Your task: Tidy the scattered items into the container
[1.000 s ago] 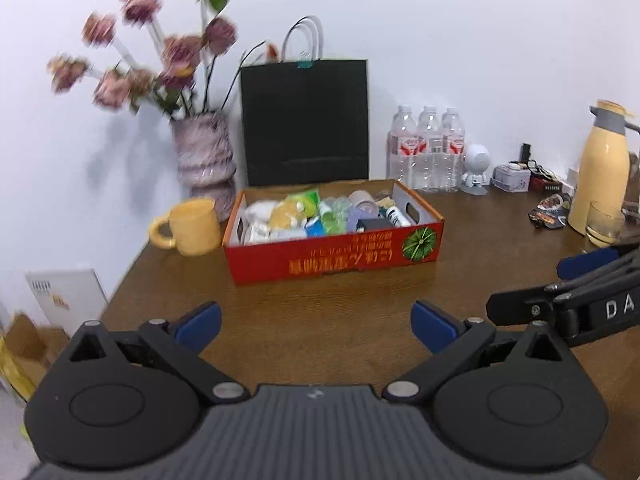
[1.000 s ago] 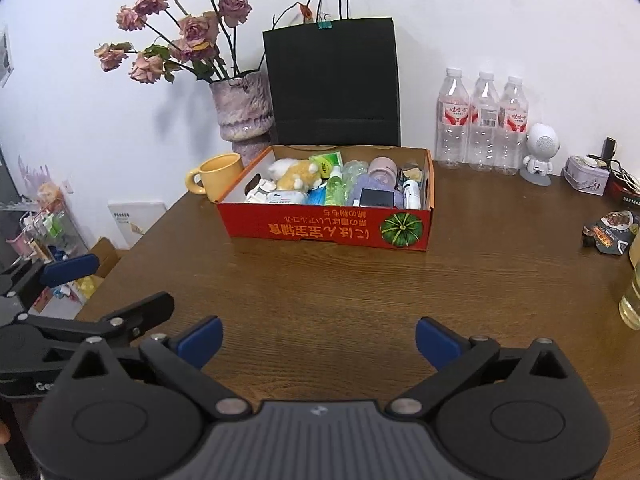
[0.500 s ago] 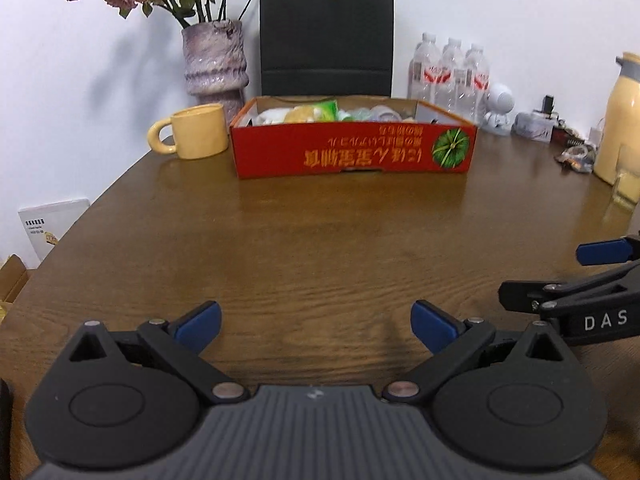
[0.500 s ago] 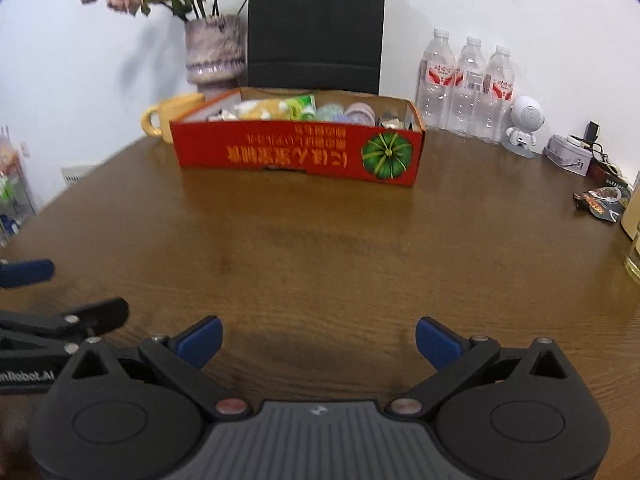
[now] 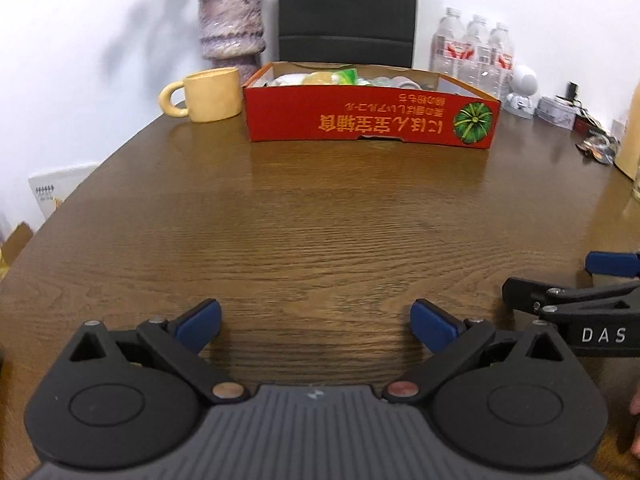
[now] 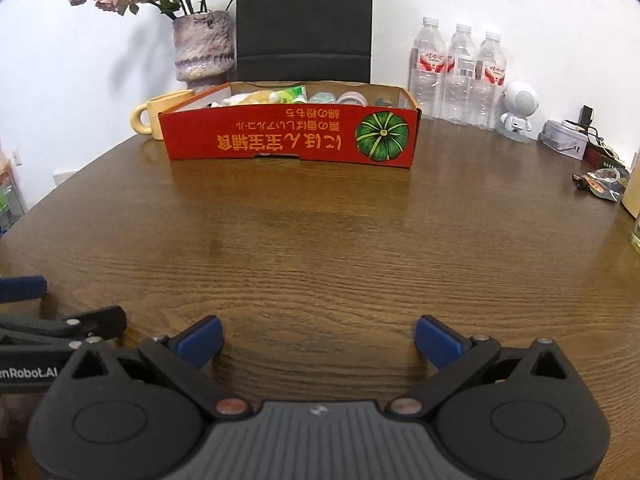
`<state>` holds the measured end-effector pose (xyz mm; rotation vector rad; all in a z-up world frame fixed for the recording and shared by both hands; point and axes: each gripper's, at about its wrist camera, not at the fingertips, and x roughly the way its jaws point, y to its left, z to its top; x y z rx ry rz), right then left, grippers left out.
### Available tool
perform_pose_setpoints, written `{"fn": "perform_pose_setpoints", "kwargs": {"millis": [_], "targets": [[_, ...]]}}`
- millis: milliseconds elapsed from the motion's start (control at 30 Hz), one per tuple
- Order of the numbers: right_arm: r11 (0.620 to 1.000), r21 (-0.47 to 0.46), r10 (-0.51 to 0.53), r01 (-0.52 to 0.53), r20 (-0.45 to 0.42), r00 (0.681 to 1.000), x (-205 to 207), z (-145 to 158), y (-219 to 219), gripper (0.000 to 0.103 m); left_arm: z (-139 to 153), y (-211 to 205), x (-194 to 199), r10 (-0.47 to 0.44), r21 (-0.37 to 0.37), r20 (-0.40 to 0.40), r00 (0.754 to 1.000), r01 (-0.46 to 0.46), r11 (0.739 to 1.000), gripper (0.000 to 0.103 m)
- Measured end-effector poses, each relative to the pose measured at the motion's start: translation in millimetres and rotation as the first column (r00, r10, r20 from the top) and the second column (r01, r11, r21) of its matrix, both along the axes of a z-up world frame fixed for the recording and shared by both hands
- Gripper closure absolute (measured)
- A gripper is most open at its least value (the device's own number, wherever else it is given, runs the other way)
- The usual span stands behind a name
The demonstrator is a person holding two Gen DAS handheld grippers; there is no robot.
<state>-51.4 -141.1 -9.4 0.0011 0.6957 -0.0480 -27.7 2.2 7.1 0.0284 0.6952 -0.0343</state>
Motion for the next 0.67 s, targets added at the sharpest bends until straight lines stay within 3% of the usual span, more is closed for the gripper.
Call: {"fn": "perform_pose_setpoints", "kwargs": {"millis": [667], "targets": [[1.000, 0.000, -0.028, 0.028, 0.000, 1.000, 6.7, 0.7, 0.5, 0.000, 0.9, 0.8, 1.5, 0.003, -0.005, -0.003, 1.000, -0.003, 1.000, 0.000]]}}
